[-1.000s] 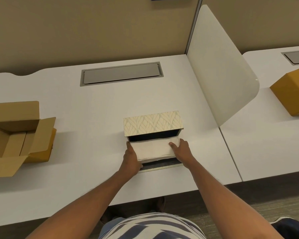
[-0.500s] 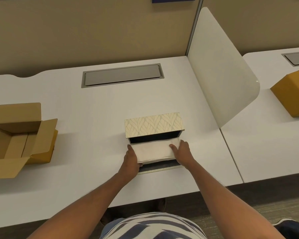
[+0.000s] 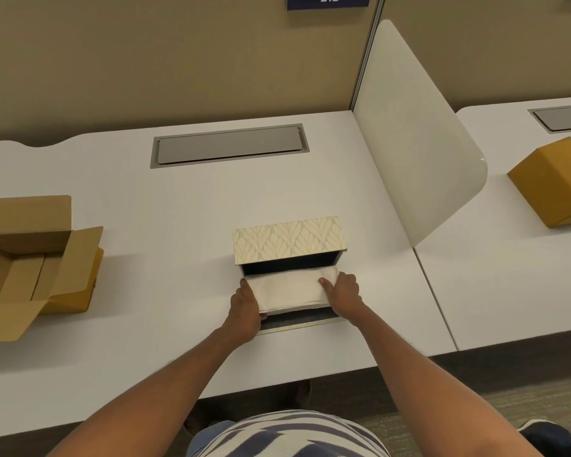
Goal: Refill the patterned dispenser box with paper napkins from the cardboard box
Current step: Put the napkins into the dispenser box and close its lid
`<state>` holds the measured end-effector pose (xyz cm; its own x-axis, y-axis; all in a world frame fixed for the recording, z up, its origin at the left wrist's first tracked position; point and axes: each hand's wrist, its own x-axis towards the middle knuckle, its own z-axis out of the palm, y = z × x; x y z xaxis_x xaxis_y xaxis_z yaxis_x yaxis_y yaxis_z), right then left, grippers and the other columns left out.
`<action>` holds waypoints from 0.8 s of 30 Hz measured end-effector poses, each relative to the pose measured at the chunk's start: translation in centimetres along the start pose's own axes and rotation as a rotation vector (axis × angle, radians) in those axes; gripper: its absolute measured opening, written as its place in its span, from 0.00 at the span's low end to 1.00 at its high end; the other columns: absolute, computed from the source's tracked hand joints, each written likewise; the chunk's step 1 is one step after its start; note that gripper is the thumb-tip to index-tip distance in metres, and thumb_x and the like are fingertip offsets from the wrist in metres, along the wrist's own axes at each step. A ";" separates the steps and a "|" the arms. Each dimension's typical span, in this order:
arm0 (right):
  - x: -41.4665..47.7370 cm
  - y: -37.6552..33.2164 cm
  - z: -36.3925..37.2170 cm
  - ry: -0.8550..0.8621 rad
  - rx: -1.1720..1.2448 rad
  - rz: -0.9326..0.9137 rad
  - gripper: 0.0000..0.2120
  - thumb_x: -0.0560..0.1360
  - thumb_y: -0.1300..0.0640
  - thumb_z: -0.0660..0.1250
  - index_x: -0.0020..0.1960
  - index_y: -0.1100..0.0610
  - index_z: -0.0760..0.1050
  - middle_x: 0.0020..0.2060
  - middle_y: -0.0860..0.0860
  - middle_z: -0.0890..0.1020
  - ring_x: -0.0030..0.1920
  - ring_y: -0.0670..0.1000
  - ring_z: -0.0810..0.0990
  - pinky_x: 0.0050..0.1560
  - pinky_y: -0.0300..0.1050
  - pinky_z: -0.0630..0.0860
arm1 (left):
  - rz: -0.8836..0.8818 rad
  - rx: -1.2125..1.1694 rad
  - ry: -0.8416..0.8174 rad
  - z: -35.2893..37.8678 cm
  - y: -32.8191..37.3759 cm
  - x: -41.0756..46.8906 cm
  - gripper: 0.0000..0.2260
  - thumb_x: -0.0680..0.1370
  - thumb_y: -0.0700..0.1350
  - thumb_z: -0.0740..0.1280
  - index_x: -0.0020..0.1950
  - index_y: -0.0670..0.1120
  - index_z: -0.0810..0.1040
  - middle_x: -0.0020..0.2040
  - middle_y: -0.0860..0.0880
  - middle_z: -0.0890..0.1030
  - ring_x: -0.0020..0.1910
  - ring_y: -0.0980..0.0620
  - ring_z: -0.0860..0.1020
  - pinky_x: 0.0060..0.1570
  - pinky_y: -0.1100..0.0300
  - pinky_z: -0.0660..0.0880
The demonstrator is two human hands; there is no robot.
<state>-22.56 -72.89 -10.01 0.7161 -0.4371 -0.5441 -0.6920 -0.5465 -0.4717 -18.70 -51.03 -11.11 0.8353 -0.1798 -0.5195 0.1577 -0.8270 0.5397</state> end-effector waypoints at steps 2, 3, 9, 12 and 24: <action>0.1 0.1 0.0 -0.014 -0.047 -0.006 0.28 0.80 0.41 0.55 0.68 0.63 0.63 0.66 0.60 0.68 0.66 0.60 0.68 0.65 0.58 0.69 | -0.011 0.035 -0.009 0.1 0.1 -0.1 0.38 0.73 0.40 0.71 0.74 0.44 0.50 0.68 0.41 0.66 0.65 0.44 0.67 0.66 0.47 0.71; 0.2 0.1 -0.1 -0.018 -0.071 -0.011 0.28 0.81 0.41 0.54 0.69 0.63 0.63 0.66 0.60 0.67 0.67 0.60 0.68 0.65 0.58 0.68 | -0.010 0.073 -0.014 0.1 0.2 -0.2 0.39 0.73 0.40 0.71 0.75 0.43 0.48 0.68 0.41 0.65 0.65 0.44 0.67 0.67 0.47 0.70; 0.5 -0.1 -0.5 -0.061 -0.121 -0.002 0.28 0.81 0.41 0.53 0.71 0.62 0.60 0.68 0.60 0.66 0.69 0.60 0.64 0.67 0.59 0.63 | 0.012 0.227 -0.039 -0.4 0.4 -0.6 0.43 0.74 0.43 0.71 0.76 0.41 0.43 0.71 0.40 0.63 0.68 0.43 0.65 0.69 0.50 0.66; 0.4 0.1 -0.5 -0.060 -0.088 -0.008 0.30 0.81 0.41 0.53 0.74 0.60 0.55 0.71 0.60 0.63 0.71 0.61 0.62 0.69 0.60 0.62 | 0.023 0.268 -0.052 -0.8 0.8 -1.2 0.43 0.75 0.45 0.69 0.76 0.40 0.40 0.72 0.39 0.62 0.68 0.43 0.64 0.70 0.50 0.64; -0.5 1.3 -1.0 0.126 0.251 -0.012 0.35 0.79 0.40 0.57 0.76 0.61 0.55 0.71 0.60 0.66 0.71 0.60 0.64 0.70 0.60 0.64 | 0.101 0.171 0.084 -3.6 1.7 -4.2 0.54 0.70 0.65 0.68 0.76 0.41 0.36 0.78 0.41 0.47 0.77 0.42 0.50 0.74 0.50 0.52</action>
<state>-23.77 -74.08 -9.67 0.7193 -0.5253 -0.4546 -0.6731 -0.3649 -0.6433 -20.09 -49.74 -5.61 0.8847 -0.2272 -0.4071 -0.0149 -0.8865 0.4624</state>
